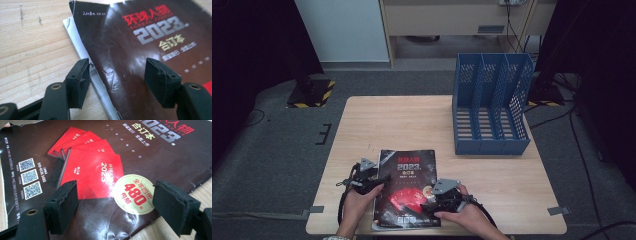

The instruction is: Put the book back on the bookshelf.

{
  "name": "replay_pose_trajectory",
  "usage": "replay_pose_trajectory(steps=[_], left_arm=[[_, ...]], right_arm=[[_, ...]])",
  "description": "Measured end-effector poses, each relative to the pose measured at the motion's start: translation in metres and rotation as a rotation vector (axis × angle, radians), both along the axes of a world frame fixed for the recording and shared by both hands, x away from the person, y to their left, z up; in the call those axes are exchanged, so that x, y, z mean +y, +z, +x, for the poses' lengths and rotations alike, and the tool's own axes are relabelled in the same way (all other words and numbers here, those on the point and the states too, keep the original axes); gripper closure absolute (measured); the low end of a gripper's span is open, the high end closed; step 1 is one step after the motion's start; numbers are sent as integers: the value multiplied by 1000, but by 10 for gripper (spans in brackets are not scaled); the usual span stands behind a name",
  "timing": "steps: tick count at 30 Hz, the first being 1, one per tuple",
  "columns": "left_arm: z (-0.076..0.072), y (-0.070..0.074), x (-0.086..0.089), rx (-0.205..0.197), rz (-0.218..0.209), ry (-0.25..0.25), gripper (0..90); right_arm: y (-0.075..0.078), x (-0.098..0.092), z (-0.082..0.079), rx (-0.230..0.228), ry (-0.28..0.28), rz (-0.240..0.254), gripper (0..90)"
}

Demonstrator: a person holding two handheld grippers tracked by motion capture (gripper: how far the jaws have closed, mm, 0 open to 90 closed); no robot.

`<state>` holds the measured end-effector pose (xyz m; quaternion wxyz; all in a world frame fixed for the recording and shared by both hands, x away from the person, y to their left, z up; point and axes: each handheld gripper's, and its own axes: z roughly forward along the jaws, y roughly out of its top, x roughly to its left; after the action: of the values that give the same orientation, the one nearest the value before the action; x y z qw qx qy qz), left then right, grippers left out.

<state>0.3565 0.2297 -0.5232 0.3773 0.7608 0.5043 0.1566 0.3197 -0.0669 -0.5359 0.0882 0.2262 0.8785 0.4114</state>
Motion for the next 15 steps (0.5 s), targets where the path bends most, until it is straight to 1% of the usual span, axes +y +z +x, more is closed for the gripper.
replay_pose_trajectory(steps=[1, 2, 3, 4, 6, 8, 9, 10, 12, 15], left_arm=[[-1, 1, -1, -4, -3, -3, 387], [-2, 2, -3, -9, 9, -15, 386], [-2, 2, -3, -9, 9, -15, 387], [-4, 3, -6, -3, 1, -35, 386], [-5, 5, -7, -7, 9, -40, 387], [-7, 6, -5, -4, -9, -37, 388], [-8, 7, -5, -3, -9, -35, 391], [-9, 6, -4, -2, 3, -31, 390], [-8, 5, -4, -8, 43, -20, 376], [-4, 1, -5, -4, 83, -16, 328]], right_arm=[[0, 0, 0, 0, 0, 0, 207], [0, 0, 0, 0, 0, -1, 208], [0, 0, 0, 0, 0, -1, 208], [0, 0, -1, -4, -1, -4, 208], [0, 0, -1, -4, -1, -4, 208], [0, 0, -1, -4, 0, -4, 208], [0, 0, -1, -5, 0, -4, 208], [0, -1, -2, -5, 1, -6, 208], [0, -1, -2, -5, 2, -4, 208], [0, -1, -2, -3, 0, -5, 208]])
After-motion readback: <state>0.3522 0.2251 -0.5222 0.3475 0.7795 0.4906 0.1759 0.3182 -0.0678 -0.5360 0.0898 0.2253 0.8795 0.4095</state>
